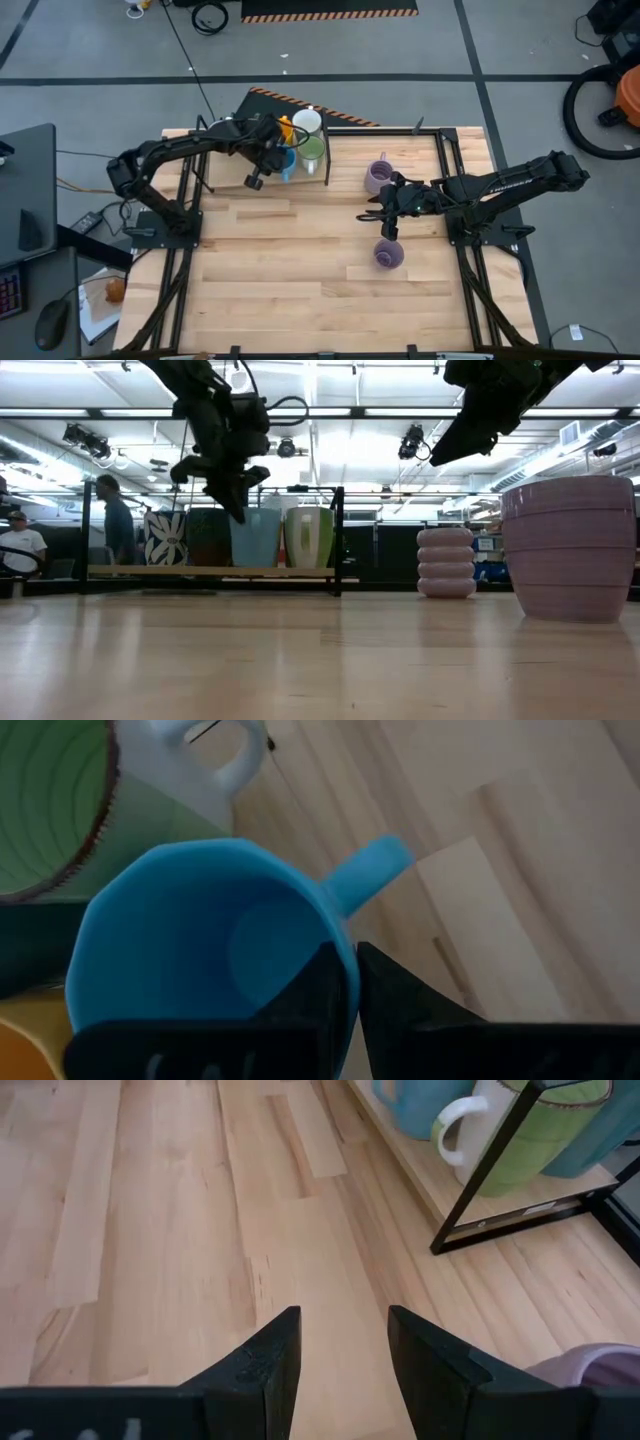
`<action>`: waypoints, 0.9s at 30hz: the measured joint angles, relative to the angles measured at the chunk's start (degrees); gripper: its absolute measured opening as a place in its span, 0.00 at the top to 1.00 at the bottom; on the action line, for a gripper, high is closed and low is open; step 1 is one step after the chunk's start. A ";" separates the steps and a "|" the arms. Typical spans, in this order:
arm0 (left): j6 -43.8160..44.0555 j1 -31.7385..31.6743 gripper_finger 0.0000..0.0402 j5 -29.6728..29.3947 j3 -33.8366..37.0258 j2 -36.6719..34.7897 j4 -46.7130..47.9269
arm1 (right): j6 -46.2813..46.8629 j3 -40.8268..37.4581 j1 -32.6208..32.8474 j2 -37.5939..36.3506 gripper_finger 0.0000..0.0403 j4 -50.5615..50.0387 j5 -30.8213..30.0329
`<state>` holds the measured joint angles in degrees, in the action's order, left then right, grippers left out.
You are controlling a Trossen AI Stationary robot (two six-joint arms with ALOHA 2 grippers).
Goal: Place coffee mugs
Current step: Put the blue mug on the shelf
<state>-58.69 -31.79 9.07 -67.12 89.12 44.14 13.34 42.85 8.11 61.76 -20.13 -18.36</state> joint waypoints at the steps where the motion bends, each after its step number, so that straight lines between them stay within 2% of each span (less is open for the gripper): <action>1: -0.30 -0.20 0.92 -0.02 -0.10 0.27 -0.31 | 0.00 0.00 -0.01 0.00 0.61 -0.01 -0.01; 9: -0.71 -0.28 0.91 -1.75 -0.10 0.42 -1.29 | 0.00 0.00 -0.01 0.00 0.61 -0.01 0.06; 15: -0.65 -0.15 0.82 -6.12 -0.04 0.52 -1.88 | -0.10 0.00 -0.01 0.00 0.61 0.02 0.04; 21: -0.50 0.66 0.74 -6.64 0.01 0.52 -1.91 | -0.15 0.00 -0.01 0.00 0.61 0.03 0.03; 27: -0.17 1.93 0.69 -6.68 0.01 0.52 -1.90 | -0.20 0.00 0.01 0.00 0.61 0.03 0.03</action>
<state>-58.86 -29.87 2.39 -67.11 89.65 42.24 13.15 42.85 8.12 61.76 -20.10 -18.33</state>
